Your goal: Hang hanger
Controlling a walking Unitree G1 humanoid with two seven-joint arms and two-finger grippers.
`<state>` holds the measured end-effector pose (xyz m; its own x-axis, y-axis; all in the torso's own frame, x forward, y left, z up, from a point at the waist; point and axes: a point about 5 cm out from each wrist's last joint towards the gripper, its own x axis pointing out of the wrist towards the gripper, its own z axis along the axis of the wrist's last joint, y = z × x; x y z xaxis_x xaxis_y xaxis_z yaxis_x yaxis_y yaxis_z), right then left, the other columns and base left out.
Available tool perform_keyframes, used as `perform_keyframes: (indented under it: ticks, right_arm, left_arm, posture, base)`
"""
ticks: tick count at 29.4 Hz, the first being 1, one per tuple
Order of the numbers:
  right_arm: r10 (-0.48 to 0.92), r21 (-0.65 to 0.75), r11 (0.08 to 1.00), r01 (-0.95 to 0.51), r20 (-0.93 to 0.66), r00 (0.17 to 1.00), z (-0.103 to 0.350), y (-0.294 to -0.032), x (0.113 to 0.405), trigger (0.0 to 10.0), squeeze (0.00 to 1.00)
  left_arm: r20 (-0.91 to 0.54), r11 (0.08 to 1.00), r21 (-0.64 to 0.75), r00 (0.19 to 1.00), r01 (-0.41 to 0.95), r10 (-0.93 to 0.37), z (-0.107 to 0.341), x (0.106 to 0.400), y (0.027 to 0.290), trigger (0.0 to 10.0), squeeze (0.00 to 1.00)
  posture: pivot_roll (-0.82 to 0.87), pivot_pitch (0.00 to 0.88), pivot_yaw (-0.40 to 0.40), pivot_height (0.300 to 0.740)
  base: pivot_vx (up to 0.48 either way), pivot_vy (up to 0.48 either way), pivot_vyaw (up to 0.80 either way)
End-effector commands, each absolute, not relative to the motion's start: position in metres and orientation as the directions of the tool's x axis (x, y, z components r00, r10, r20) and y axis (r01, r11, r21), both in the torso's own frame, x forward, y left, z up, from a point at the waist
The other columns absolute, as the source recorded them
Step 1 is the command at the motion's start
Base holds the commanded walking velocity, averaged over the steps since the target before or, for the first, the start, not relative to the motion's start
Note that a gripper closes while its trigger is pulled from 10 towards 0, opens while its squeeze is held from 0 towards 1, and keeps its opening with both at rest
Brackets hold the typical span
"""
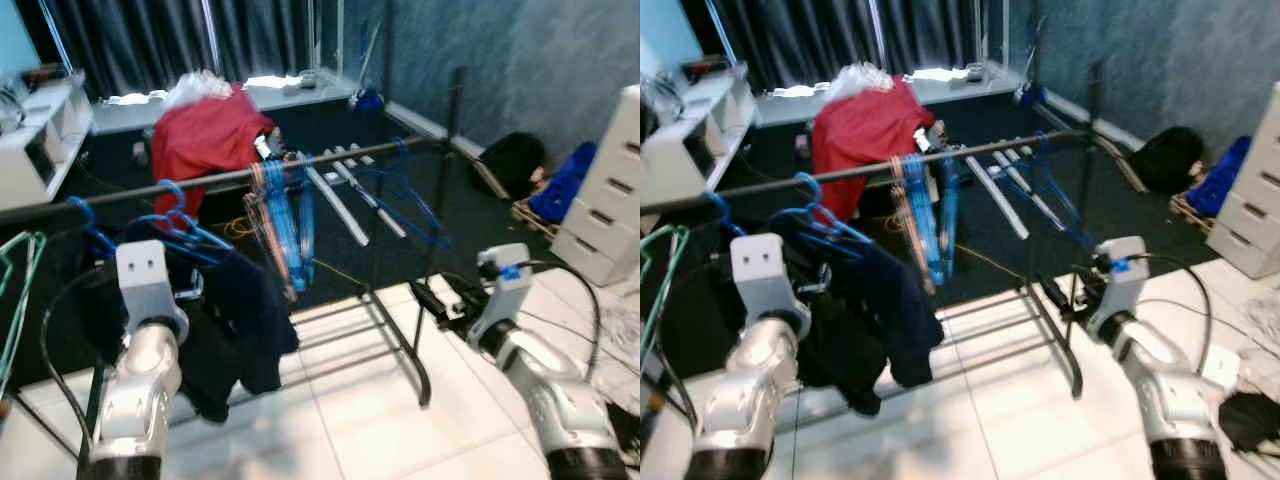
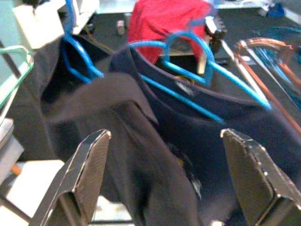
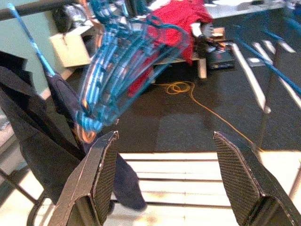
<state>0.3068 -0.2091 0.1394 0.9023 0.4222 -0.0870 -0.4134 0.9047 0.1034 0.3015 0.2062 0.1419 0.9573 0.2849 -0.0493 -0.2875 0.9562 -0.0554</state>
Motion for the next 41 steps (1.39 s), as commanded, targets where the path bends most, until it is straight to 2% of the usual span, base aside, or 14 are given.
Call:
perform_keyframes:
  ticks: [1, 7, 13, 18, 19, 23, 26, 33, 36, 38, 41]
  right_arm:
    - [0.395, 0.11, 0.917, -0.384, -0.096, 0.914, 0.139, -0.216, 0.307, 10.0, 0.0]
    - [0.387, 0.116, 0.92, -0.375, -0.101, 0.917, 0.138, -0.217, 0.307, 10.0, 0.0]
    - [0.383, 0.114, 0.921, -0.372, -0.105, 0.918, 0.138, -0.218, 0.307, 10.0, 0.0]
    - [0.385, 0.115, 0.921, -0.373, -0.103, 0.917, 0.138, -0.218, 0.306, 10.0, 0.0]
    - [0.385, 0.116, 0.92, -0.373, -0.103, 0.917, 0.138, -0.219, 0.306, 10.0, 0.0]
    - [0.385, 0.12, 0.92, -0.372, -0.103, 0.917, 0.138, -0.219, 0.305, 10.0, 0.0]
    - [0.386, 0.127, 0.919, -0.372, -0.105, 0.917, 0.138, -0.221, 0.305, 10.0, 0.0]
    - [0.393, 0.135, 0.916, -0.378, -0.104, 0.914, 0.139, -0.22, 0.307, 10.0, 0.0]
    - [0.394, 0.136, 0.915, -0.379, -0.102, 0.913, 0.139, -0.219, 0.307, 10.0, 0.0]
    - [0.393, 0.138, 0.915, -0.379, -0.097, 0.914, 0.14, -0.218, 0.307, 10.0, 0.0]
    - [0.392, 0.138, 0.915, -0.378, -0.094, 0.915, 0.14, -0.218, 0.307, 10.0, 0.0]
  left_arm:
    - [-0.073, 0.965, -0.061, 0.965, -0.256, 0.252, 0.138, 0.304, 0.196, 10.0, 0.0]
    - [-0.076, 0.971, -0.078, 0.972, -0.228, 0.222, 0.139, 0.305, 0.187, 10.0, 0.0]
    - [-0.126, 0.971, -0.083, 0.969, -0.225, 0.214, 0.135, 0.303, 0.18, 10.0, 0.0]
    - [-0.147, 0.954, -0.041, 0.946, -0.298, 0.289, 0.135, 0.292, 0.187, 10.0, 0.0]
    - [-0.126, 0.935, -0.068, 0.932, -0.349, 0.339, 0.141, 0.285, 0.192, 10.0, 0.0]
    - [-0.1, 0.915, -0.1, 0.919, -0.391, 0.381, 0.151, 0.277, 0.195, 10.0, 0.0]
    - [-0.049, 0.895, -0.137, 0.905, -0.424, 0.422, 0.169, 0.257, 0.194, 10.0, 0.0]
    - [-0.087, 0.904, -0.085, 0.907, -0.419, 0.412, 0.159, 0.241, 0.196, 10.0, 0.0]
    - [-0.112, 0.91, -0.079, 0.911, -0.406, 0.396, 0.153, 0.243, 0.192, 10.0, 0.0]
    - [-0.161, 0.941, -0.059, 0.933, -0.334, 0.322, 0.143, 0.252, 0.178, 10.0, 0.0]
    - [-0.167, 0.952, -0.04, 0.941, -0.304, 0.293, 0.14, 0.256, 0.173, 10.0, 0.0]
  posture:
    - [-0.13, 0.0, 0.041, 0.735]
    - [-0.13, 0.0, 0.041, 0.735]
    - [-0.13, 0.0, 0.043, 0.735]
    - [-0.13, 0.0, 0.052, 0.735]
    - [-0.13, 0.0, 0.053, 0.735]
    - [-0.12, 0.0, 0.05, 0.735]
    - [-0.11, 0.0, 0.047, 0.735]
    - [-0.09, 0.0, 0.041, 0.735]
    - [-0.09, 0.0, 0.044, 0.735]
    - [-0.1, 0.0, 0.05, 0.735]
    - [-0.1, 0.0, 0.05, 0.735]
  base:
    - [0.416, 0.0, 0.0]
    - [0.416, 0.0, 0.0]
    - [0.0, 0.0, 0.0]
    - [0.0, 0.0, 0.0]
    - [0.0, 0.0, 0.0]
    - [0.0, 0.0, 0.0]
    - [0.0, 0.0, 0.0]
    - [0.0, 0.0, 0.0]
    - [0.0, 0.0, 0.0]
    - [0.0, 0.0, 0.0]
    - [0.0, 0.0, 0.0]
